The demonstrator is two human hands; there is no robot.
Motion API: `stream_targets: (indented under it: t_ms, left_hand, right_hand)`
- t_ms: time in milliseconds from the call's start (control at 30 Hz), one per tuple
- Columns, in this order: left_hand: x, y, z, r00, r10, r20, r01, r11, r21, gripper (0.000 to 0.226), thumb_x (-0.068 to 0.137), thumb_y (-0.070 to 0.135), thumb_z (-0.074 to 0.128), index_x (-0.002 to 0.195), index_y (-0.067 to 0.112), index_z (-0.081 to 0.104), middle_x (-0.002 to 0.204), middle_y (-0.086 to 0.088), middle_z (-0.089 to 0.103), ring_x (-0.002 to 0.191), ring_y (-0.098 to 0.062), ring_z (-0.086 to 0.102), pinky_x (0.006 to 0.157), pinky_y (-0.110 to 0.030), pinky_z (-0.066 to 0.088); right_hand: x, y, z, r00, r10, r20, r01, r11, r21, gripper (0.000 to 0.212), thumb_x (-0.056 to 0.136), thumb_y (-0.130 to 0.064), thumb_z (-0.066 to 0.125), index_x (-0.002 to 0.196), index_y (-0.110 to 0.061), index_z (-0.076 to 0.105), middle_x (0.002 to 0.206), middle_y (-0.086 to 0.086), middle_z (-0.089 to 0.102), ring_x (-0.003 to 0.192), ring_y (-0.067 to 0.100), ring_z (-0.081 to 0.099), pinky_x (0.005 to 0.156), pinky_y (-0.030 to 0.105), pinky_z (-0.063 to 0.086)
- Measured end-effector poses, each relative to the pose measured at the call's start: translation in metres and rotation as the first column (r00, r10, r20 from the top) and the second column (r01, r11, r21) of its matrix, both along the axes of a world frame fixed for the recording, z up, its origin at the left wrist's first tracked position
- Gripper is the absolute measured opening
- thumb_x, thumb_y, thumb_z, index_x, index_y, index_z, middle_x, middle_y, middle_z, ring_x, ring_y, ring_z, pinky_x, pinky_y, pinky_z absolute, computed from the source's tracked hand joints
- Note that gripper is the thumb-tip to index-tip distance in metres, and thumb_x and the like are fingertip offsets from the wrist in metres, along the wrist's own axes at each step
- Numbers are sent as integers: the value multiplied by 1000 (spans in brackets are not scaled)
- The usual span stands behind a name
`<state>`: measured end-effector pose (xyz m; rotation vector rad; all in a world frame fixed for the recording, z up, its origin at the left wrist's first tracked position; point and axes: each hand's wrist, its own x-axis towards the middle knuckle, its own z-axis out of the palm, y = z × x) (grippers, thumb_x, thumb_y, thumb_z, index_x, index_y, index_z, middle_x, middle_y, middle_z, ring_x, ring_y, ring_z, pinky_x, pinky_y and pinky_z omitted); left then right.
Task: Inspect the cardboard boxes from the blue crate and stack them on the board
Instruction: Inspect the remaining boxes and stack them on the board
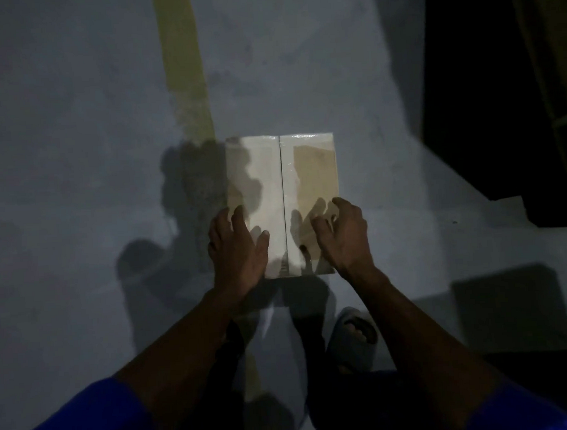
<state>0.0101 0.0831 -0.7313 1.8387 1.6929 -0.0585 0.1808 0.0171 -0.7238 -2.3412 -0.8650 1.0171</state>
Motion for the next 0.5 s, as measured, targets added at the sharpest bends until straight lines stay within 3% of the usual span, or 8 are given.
stream_targets:
  t_ms: [67, 167, 233, 367, 500]
  left_hand:
    - [7, 10, -12, 997, 79, 21, -79, 997, -13, 74, 101, 41, 58, 160, 14, 23, 166, -16, 14, 151, -38, 16, 121, -55, 24]
    - [13, 25, -29, 988, 154, 31, -152, 987, -48, 85, 100, 43, 60, 162, 15, 11, 168, -15, 9, 152, -38, 13, 121, -57, 23]
    - [13, 34, -44, 962, 264, 77, -251, 957, -143, 92, 99, 44, 62, 163, 14, 4, 169, -15, 8, 152, -38, 15, 122, -58, 22]
    - [17, 49, -67, 821, 537, 195, -446, 816, -368, 98, 94, 47, 67, 162, 6, 9, 159, -19, 34, 142, -38, 40, 120, -46, 34]
    - [21, 54, -69, 793, 569, 215, -476, 801, -364, 100, 81, 53, 72, 155, 4, 24, 145, -17, 49, 130, -36, 52, 112, -41, 43]
  right_hand:
    - [8, 14, -12, 1000, -8, -10, 8, 1000, -25, 86, 89, -67, 51, 150, -7, 42, 148, 19, 48, 128, 37, 53, 105, 55, 50]
    - [24, 26, -36, 999, -32, -13, 30, 993, -111, 84, 95, -55, 64, 156, -6, 31, 153, 20, 40, 136, 40, 46, 111, 56, 44]
    - [34, 29, -49, 984, -121, -127, 96, 978, -187, 88, 97, -50, 66, 158, -5, 22, 154, 19, 38, 139, 41, 45, 112, 55, 45]
    - [47, 31, -71, 902, -203, -381, 101, 957, -271, 93, 91, -65, 62, 154, -4, 32, 149, 14, 48, 130, 36, 53, 109, 48, 49]
    - [51, 33, -74, 905, -160, -395, 67, 969, -239, 84, 93, -65, 62, 149, -7, 37, 141, 15, 51, 125, 33, 55, 102, 44, 50]
